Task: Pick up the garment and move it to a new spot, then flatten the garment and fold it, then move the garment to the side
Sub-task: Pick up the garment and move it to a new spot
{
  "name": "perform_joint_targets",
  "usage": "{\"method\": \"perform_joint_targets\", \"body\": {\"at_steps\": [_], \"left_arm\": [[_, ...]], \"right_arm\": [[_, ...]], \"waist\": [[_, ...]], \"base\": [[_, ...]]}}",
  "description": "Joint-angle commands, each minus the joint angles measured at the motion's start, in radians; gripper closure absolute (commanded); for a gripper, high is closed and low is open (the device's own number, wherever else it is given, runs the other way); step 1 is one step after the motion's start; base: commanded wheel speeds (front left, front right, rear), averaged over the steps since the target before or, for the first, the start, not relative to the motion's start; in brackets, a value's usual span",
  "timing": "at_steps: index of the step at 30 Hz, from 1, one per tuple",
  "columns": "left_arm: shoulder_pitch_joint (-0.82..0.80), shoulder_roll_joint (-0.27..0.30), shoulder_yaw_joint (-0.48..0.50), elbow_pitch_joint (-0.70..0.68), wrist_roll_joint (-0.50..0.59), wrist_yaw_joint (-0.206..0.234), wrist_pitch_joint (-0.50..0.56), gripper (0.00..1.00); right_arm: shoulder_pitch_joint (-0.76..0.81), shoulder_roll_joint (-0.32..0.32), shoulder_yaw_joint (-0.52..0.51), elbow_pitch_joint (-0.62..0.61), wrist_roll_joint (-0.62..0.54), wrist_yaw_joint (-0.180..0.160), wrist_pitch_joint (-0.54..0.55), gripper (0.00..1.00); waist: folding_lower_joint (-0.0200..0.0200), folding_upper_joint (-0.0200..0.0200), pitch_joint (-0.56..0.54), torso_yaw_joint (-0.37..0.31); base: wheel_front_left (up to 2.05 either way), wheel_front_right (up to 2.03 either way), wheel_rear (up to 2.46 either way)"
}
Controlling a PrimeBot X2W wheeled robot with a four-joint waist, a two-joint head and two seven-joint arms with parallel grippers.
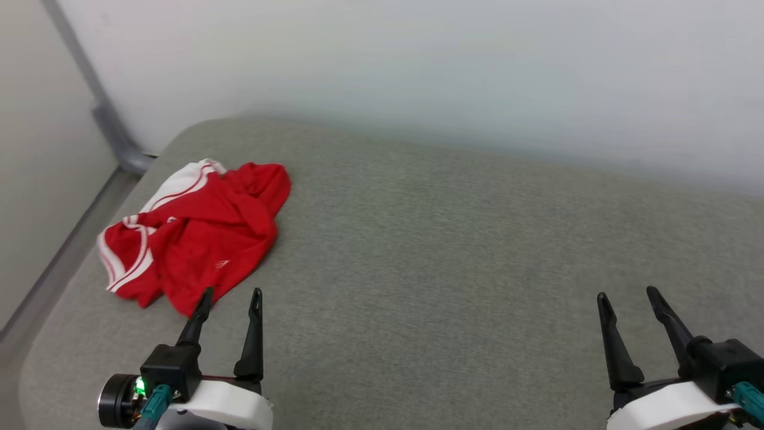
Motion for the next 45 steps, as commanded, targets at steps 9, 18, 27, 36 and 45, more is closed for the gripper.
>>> {"method": "perform_joint_targets", "body": {"at_steps": [9, 18, 27, 36, 45], "left_arm": [[0.017, -0.016, 0.042, -0.002, -0.018, -0.016, -0.004, 0.0], [0.01, -0.024, 0.074, -0.003, -0.03, -0.032, -0.004, 0.0], [-0.071, -0.029, 0.107, 0.031, -0.063, -0.034, -0.004, 0.0], [-0.338, -0.01, 0.142, 0.165, -0.092, -0.034, -0.004, 0.0], [-0.687, 0.088, 0.161, 0.316, -0.166, -0.045, 0.18, 0.0]], "right_arm": [[0.004, -0.007, 0.025, 0.003, 0.032, 0.0, -0.006, 0.0], [-0.015, -0.009, 0.03, 0.014, 0.041, 0.0, -0.015, 0.0], [-0.051, -0.032, 0.039, -0.01, 0.049, 0.0, -0.01, 0.0], [-0.131, -0.099, 0.041, -0.088, 0.05, 0.0, 0.033, 0.0], [-0.19, -0.153, 0.02, -0.181, 0.063, 0.0, 0.064, 0.0]], "waist": [[0.0, -0.0001, -0.001, 0.132], [0.0, -0.0001, 0.007, 0.175], [0.0, -0.0001, 0.059, 0.168], [0.0, -0.0001, 0.204, 0.112], [0.0, -0.0001, 0.367, 0.045]], "base": [[0.0, 0.0, 0.0], [0.0, 0.0, 0.0], [0.0, 0.0, 0.0], [0.0, 0.0, 0.0], [0.0, 0.0, 0.0]]}}
